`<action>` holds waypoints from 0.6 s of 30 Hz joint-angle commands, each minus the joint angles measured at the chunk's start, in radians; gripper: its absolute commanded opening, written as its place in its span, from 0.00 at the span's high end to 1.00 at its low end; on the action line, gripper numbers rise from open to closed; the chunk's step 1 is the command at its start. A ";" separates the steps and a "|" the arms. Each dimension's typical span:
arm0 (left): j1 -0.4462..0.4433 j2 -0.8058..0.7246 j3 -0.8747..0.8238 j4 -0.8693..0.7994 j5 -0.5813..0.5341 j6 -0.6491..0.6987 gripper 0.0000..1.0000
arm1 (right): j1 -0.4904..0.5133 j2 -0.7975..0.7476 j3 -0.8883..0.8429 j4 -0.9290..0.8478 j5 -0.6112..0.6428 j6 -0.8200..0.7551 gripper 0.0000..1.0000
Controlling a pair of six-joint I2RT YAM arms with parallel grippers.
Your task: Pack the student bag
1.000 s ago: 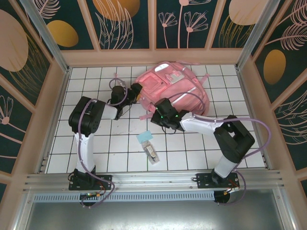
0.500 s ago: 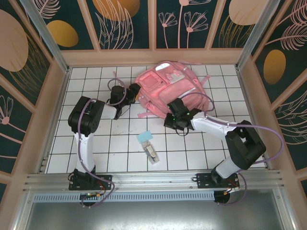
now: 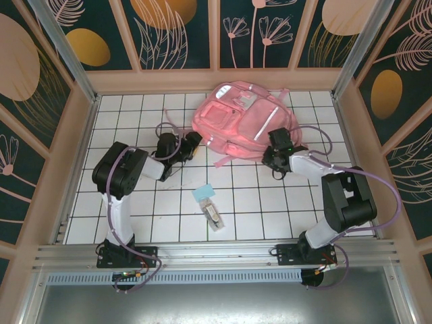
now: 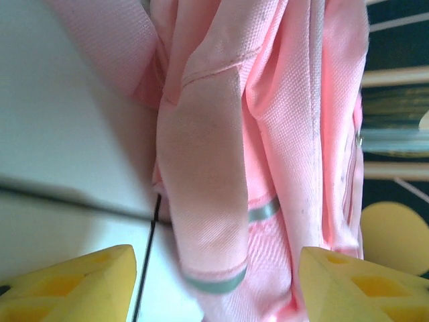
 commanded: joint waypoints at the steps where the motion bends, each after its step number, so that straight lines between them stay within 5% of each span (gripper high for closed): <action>1: -0.045 -0.114 -0.013 -0.100 0.036 0.015 0.32 | -0.102 -0.027 -0.028 0.051 0.068 -0.077 0.72; 6: -0.062 -0.153 0.047 -0.128 -0.007 -0.058 0.29 | -0.128 -0.064 -0.006 0.072 0.007 -0.090 0.71; 18: -0.101 0.030 0.201 -0.070 -0.103 -0.318 0.31 | -0.064 -0.271 -0.089 0.090 -0.088 0.042 0.64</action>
